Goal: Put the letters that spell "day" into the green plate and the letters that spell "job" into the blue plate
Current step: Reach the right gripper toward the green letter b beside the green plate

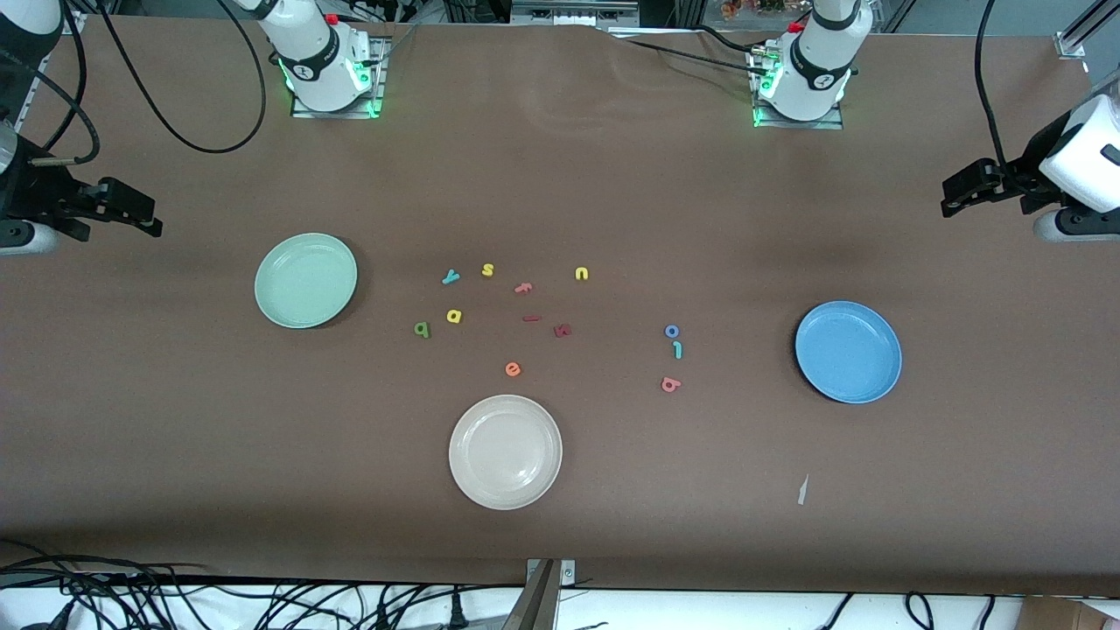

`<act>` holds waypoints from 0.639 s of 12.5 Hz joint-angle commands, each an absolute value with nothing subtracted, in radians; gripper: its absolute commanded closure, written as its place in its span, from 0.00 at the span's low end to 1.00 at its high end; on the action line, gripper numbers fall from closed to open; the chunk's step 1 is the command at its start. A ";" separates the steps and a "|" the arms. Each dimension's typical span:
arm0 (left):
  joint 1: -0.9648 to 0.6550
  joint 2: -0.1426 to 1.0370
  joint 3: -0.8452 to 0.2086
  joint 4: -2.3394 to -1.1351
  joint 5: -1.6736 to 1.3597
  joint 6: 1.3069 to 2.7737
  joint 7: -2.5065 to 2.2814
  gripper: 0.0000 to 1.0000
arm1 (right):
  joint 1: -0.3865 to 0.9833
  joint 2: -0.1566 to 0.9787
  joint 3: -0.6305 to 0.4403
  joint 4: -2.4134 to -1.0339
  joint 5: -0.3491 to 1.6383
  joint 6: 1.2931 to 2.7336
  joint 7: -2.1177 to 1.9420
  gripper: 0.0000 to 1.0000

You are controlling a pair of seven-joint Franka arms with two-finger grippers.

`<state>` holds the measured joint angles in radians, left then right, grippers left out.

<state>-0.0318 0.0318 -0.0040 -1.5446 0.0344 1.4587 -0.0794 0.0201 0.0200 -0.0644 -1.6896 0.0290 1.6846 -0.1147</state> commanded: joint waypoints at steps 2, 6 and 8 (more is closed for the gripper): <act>-0.034 0.040 -0.006 -1.516 0.028 1.436 -0.089 0.00 | 0.106 0.038 -0.061 -1.706 0.012 1.631 -0.095 0.00; -0.035 0.040 -0.006 -1.516 0.029 1.434 -0.090 0.00 | 0.173 0.102 -0.055 -1.720 0.005 1.647 0.009 0.00; -0.035 0.040 -0.006 -1.516 0.029 1.434 -0.089 0.00 | 0.239 0.191 -0.055 -1.729 0.006 1.705 0.012 0.00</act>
